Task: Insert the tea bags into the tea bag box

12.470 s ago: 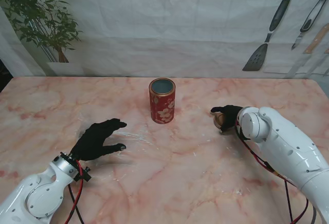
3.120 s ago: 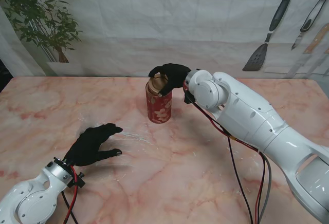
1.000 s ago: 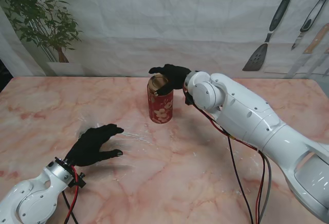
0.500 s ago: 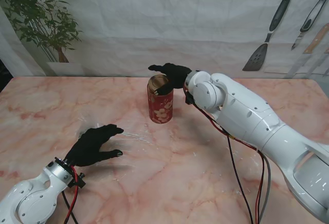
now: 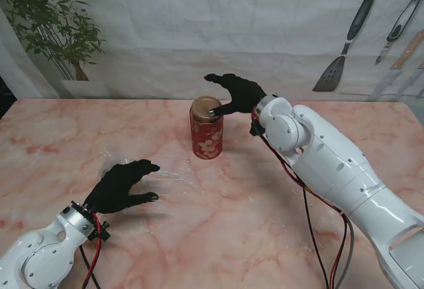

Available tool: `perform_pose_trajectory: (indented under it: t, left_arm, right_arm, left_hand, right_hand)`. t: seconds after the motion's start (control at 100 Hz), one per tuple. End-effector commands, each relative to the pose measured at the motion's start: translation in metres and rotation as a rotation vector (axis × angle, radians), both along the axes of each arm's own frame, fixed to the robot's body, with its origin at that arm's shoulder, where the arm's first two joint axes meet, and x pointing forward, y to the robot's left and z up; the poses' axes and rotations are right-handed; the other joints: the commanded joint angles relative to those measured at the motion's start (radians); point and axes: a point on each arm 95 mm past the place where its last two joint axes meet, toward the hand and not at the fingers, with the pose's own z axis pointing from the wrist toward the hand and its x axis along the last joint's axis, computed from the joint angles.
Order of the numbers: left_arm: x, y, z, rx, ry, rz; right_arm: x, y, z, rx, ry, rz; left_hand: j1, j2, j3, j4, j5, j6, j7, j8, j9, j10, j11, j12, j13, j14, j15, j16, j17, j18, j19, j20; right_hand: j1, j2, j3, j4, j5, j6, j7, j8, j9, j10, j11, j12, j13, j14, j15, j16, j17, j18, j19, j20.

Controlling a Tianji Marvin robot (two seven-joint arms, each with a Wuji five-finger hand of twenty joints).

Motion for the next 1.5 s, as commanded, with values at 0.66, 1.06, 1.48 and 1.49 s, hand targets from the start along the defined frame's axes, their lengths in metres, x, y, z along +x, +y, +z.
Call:
perform_pose_trajectory:
  t: [0.66,1.06,1.48,1.49]
  left_arm:
    - [0.013,-0.009,0.002,-0.012,-0.018,-0.030]
    - [0.021,-0.011,0.003,-0.030,-0.036,-0.049]
    - [0.028,-0.014,-0.001,-0.049,-0.061,-0.055]
    - [0.028,-0.014,-0.001,-0.050,-0.061,-0.054]
  right_arm:
    - [-0.068,-0.082,-0.040,0.203,-0.040,-0.057]
    - [-0.107,-0.110,-0.065,0.254,0.005,-0.070]
    - [-0.158,-0.127,-0.098,0.323,0.055,-0.061]
    - [-0.159,-0.127,-0.099,0.326,0.056,-0.062]
  left_hand:
    - [-0.051,0.044,0.004,0.025,0.011,-0.040,-0.002,-0.003,0.015,-0.054,-0.019,-0.008,-0.028,-0.002,-0.045,-0.011,-0.034,0.050,-0.025,0.003]
    - [-0.060,0.045,0.005,0.026,0.008,-0.044,-0.003,-0.006,0.018,-0.061,-0.024,-0.009,-0.039,-0.002,-0.050,-0.017,-0.042,0.056,-0.045,0.002]
    - [-0.069,0.049,0.006,0.027,-0.001,-0.045,-0.006,-0.009,0.014,-0.078,-0.025,-0.008,-0.051,-0.024,-0.058,-0.023,-0.058,0.039,-0.070,-0.001]
    - [-0.069,0.049,0.006,0.027,-0.001,-0.045,-0.006,-0.009,0.013,-0.077,-0.026,-0.008,-0.051,-0.025,-0.059,-0.023,-0.058,0.039,-0.071,-0.002]
  right_hand:
    - [-0.010,0.046,-0.027,0.013,-0.010,0.002,-0.003,0.075,-0.057,-0.017,-0.251,-0.162,-0.217,-0.187,-0.245,-0.180,-0.234,-0.179,-0.330,-0.113]
    - [0.031,0.047,-0.047,0.014,0.030,0.004,-0.002,0.061,-0.049,-0.040,-0.218,-0.164,-0.214,-0.203,-0.252,-0.174,-0.232,-0.196,-0.384,-0.074]
    - [0.084,0.049,-0.070,0.017,0.083,0.008,0.011,0.048,-0.037,-0.059,-0.155,-0.174,-0.205,-0.222,-0.230,-0.169,-0.225,-0.236,-0.444,-0.023]
    - [0.086,0.049,-0.071,0.017,0.083,0.008,0.011,0.048,-0.037,-0.059,-0.155,-0.174,-0.204,-0.222,-0.230,-0.169,-0.224,-0.237,-0.444,-0.023]
